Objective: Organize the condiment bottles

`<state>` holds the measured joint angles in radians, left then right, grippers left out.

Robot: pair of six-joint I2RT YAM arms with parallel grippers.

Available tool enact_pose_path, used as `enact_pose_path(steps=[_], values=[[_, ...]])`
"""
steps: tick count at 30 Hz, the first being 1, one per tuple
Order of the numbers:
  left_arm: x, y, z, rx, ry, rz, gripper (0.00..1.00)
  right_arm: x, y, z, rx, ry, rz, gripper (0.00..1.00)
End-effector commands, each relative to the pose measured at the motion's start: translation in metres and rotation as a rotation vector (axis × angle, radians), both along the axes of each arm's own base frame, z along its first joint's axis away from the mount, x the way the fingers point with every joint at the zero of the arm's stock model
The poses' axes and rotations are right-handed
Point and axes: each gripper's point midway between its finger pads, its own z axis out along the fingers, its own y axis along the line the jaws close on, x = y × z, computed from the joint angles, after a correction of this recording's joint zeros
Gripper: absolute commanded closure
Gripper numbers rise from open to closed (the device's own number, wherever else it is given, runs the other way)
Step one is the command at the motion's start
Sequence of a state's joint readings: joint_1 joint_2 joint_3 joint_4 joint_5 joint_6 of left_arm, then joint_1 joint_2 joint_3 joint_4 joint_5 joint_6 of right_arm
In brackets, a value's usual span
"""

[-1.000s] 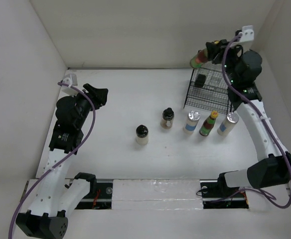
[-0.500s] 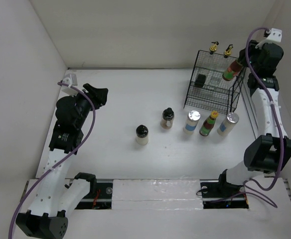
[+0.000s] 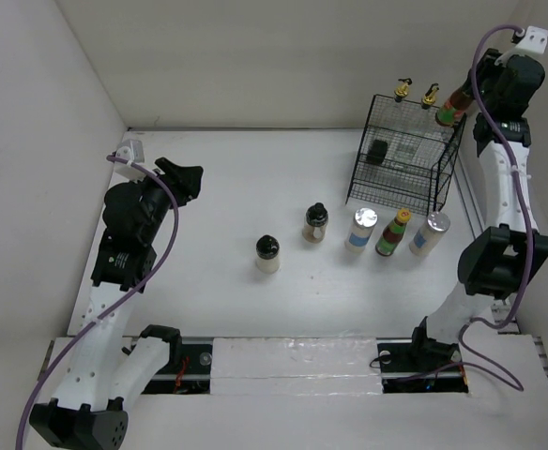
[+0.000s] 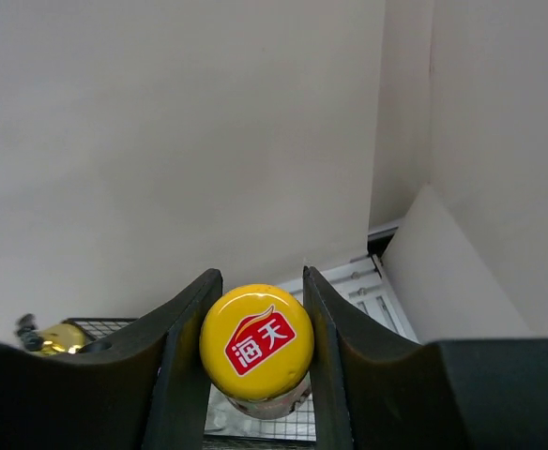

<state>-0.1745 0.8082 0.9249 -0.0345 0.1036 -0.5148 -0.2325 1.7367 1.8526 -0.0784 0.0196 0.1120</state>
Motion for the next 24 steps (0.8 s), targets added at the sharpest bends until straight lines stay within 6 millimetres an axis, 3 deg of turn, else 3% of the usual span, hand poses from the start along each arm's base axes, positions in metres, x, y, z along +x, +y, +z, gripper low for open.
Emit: enact_pose_path(steps=[1, 8, 13, 14, 15, 19, 24], values=[[-0.003, 0.001, 0.023, -0.019, -0.076, 0.002, 0.53, 0.001, -0.003, 0.053, -0.048, -0.161, -0.025, 0.93], [-0.003, 0.001, 0.023, -0.019, -0.076, 0.002, 0.53, 0.021, -0.01, 0.004, -0.036, -0.066, -0.036, 0.93], [0.0, 0.001, 0.022, -0.019, -0.076, 0.002, 0.53, 0.038, -0.007, -0.053, -0.024, 0.036, -0.037, 0.93], [0.0, 0.001, 0.022, -0.019, -0.076, 0.002, 0.53, 0.04, -0.003, -0.05, -0.026, 0.024, -0.037, 0.93], [0.0, 0.001, 0.022, -0.019, -0.076, 0.002, 0.53, 0.043, -0.005, -0.066, -0.02, 0.054, -0.049, 0.93], [-0.001, 0.0, 0.022, -0.019, -0.076, -0.007, 0.53, 0.058, 0.004, -0.094, -0.014, 0.093, -0.029, 0.93], [0.0, 0.001, 0.022, -0.019, -0.076, 0.002, 0.53, 0.065, 0.005, -0.116, -0.017, 0.135, -0.037, 0.91]])
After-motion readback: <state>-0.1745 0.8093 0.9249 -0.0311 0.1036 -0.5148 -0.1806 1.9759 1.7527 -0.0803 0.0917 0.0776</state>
